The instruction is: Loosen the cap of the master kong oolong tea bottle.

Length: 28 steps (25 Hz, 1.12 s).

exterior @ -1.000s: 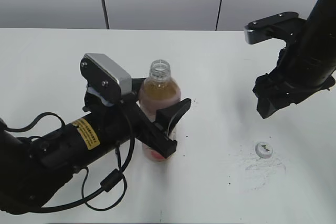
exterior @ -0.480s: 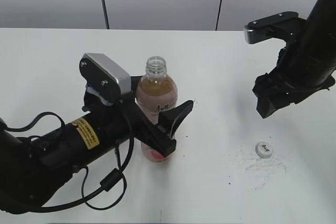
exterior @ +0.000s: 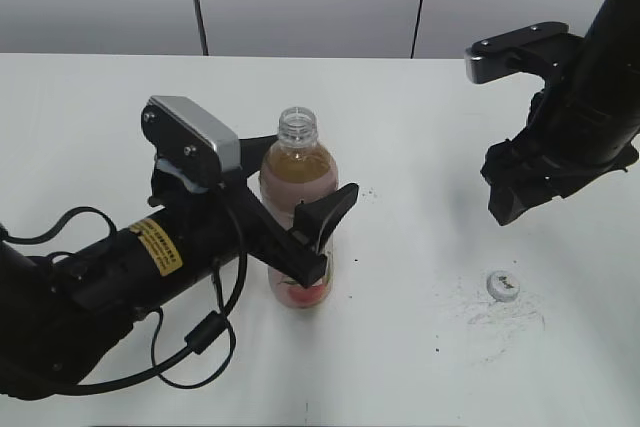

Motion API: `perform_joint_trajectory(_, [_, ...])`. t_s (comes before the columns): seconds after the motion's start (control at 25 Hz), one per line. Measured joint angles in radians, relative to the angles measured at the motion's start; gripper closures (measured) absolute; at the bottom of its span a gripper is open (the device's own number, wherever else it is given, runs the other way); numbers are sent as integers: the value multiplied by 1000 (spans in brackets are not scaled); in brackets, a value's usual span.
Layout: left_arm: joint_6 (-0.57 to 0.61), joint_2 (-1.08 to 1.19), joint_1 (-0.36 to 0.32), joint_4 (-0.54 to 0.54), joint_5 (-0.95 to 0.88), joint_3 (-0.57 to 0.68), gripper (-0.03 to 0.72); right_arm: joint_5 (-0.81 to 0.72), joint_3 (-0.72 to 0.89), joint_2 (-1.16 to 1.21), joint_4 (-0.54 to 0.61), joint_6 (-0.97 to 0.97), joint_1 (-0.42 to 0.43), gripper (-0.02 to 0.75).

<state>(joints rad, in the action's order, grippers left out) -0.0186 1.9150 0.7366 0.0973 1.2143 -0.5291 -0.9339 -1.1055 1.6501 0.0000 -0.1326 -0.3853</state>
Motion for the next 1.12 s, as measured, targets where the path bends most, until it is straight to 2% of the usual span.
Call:
perform_joint_trajectory(0.84, [0,-156,0,14,-5,0,96,1,0,0,0,0,0,169])
perform_joint_trajectory(1.12, [0,-263,0,17,-110,1,97,-3,0,0,0,0,0,169])
